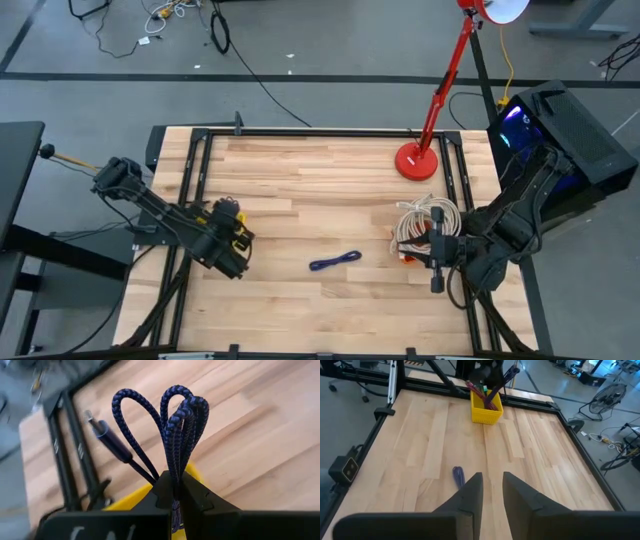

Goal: Pick & Place USB Port
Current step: Put the black and purple charger cable into the yellow bin

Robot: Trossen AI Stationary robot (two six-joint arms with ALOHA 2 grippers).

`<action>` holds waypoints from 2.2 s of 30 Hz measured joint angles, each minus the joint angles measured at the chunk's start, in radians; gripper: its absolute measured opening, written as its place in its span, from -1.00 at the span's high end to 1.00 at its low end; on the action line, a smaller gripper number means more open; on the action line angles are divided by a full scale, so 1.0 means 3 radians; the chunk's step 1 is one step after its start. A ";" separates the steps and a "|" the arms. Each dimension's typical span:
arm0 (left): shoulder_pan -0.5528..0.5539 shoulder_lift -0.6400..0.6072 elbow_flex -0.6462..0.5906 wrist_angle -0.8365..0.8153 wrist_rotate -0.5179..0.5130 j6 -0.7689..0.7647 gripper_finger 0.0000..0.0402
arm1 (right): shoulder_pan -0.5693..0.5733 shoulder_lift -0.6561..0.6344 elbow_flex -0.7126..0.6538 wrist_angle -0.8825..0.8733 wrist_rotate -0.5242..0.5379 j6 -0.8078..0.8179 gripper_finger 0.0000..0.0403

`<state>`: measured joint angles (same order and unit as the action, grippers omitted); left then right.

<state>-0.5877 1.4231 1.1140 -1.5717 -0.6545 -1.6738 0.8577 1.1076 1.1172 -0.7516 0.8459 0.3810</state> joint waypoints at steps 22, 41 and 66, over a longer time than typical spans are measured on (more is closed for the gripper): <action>0.0027 0.0002 -0.0291 0.0002 0.0340 -0.0669 0.93 | 0.0000 -0.0001 0.0000 0.0003 0.0006 -0.0016 0.63; 0.0039 0.0004 -0.0350 0.0014 0.0407 -0.0756 0.93 | 0.0000 -0.0003 0.0000 0.0010 -0.0003 -0.0002 0.63; 0.0064 0.0005 -0.0516 0.0594 0.0323 -0.0337 0.75 | -0.0001 -0.0003 0.0000 0.0010 -0.0003 -0.0014 0.63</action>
<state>-0.5686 1.4246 0.9592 -1.3933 -0.5576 -1.7748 0.8574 1.1069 1.1172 -0.7486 0.8452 0.3767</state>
